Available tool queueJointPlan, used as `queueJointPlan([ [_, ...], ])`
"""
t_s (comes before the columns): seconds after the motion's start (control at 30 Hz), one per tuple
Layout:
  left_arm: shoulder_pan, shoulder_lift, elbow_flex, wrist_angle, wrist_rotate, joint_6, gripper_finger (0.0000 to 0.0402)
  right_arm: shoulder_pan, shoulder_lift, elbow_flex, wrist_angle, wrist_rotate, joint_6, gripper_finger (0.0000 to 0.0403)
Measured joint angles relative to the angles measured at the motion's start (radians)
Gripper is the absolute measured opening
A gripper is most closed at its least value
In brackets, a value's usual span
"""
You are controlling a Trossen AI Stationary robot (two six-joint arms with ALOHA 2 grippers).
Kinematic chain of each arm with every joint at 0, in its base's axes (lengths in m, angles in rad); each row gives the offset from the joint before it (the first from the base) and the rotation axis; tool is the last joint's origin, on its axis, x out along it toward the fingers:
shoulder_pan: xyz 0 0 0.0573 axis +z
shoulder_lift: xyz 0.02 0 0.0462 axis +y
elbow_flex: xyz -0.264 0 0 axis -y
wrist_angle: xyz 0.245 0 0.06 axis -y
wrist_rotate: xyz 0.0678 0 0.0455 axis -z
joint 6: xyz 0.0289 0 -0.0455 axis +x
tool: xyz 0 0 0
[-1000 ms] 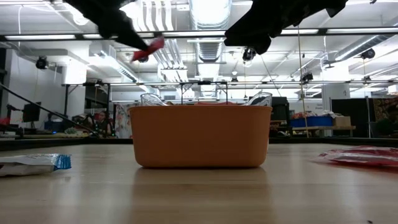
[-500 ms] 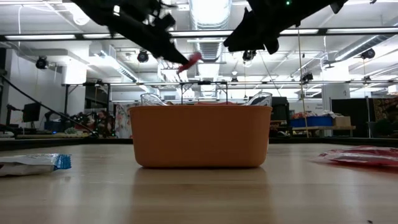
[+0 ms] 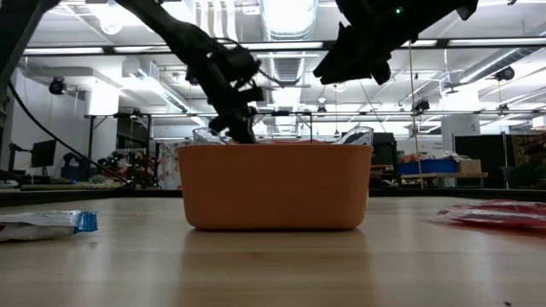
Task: Sort candy
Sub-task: Put the red candy into the black transparent bin
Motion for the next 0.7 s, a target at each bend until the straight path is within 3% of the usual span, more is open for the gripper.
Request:
queueJointPlan([
  [0.37, 0.007, 0.057, 0.036, -0.018, 0.03, -0.012, 0.0006, 0.002, 0.0, -0.001, -0.009, -0.004, 0.016, 0.0134],
  [0.7, 0.006, 0.055, 0.035, -0.039, 0.03, -0.031, 0.009, 0.002, 0.0, -0.001, -0.028, -0.004, 0.064, 0.0134],
])
